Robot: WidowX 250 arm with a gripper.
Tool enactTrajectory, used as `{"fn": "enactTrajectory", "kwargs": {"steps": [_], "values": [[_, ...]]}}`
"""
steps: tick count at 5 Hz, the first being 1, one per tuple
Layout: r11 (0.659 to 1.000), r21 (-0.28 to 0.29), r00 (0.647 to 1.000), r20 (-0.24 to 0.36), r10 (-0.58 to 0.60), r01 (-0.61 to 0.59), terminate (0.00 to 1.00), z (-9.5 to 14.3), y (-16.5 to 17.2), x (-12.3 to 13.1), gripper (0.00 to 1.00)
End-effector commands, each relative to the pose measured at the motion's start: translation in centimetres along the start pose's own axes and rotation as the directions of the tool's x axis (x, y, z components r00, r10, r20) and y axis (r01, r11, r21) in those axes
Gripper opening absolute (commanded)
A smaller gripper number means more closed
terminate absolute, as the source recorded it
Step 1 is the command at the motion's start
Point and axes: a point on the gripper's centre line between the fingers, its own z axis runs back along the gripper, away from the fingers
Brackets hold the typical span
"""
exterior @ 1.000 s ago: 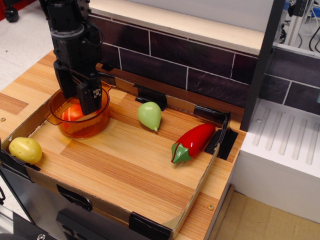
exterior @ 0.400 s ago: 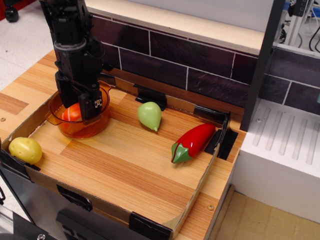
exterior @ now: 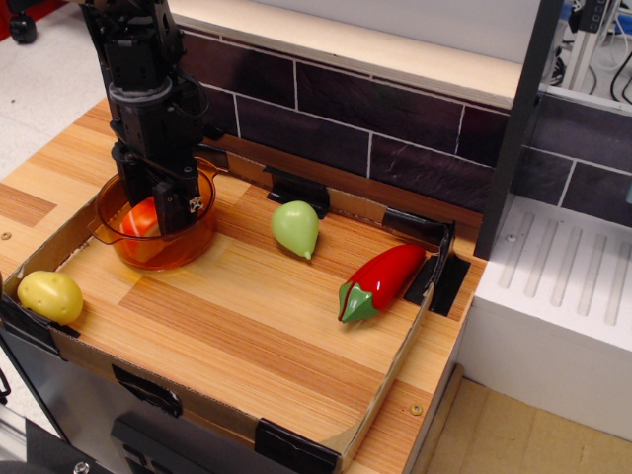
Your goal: Take sushi out of pot
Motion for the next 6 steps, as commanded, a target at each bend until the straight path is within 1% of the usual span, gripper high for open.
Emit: {"fn": "enactTrajectory", "kwargs": {"steps": [1, 2, 3, 4, 5, 6], "values": [[0.997, 0.04, 0.994, 0.09, 0.056, -0.06, 0.0, 3.7, 0.9, 0.9, 0.0], [0.993, 0.041, 0.984, 0.15, 0.1, -0.107, 0.0, 6.5, 0.1, 0.8, 0.0], [0.994, 0.03, 0.979, 0.179, 0.094, -0.101, 0.0, 8.1, -2.0, 0.4, 0.0], [1.0, 0.013, 0.991, 0.13, 0.026, -0.027, 0.0, 7.3, -6.1, -1.0, 0.0], [0.998, 0.063, 0.995, 0.098, -0.016, 0.01, 0.0, 4.9, -9.0, -2.7, 0.0], [0.991, 0.046, 0.992, -0.006, -0.129, 0.129, 0.0, 2.4, -10.4, -3.5, 0.0]]}}
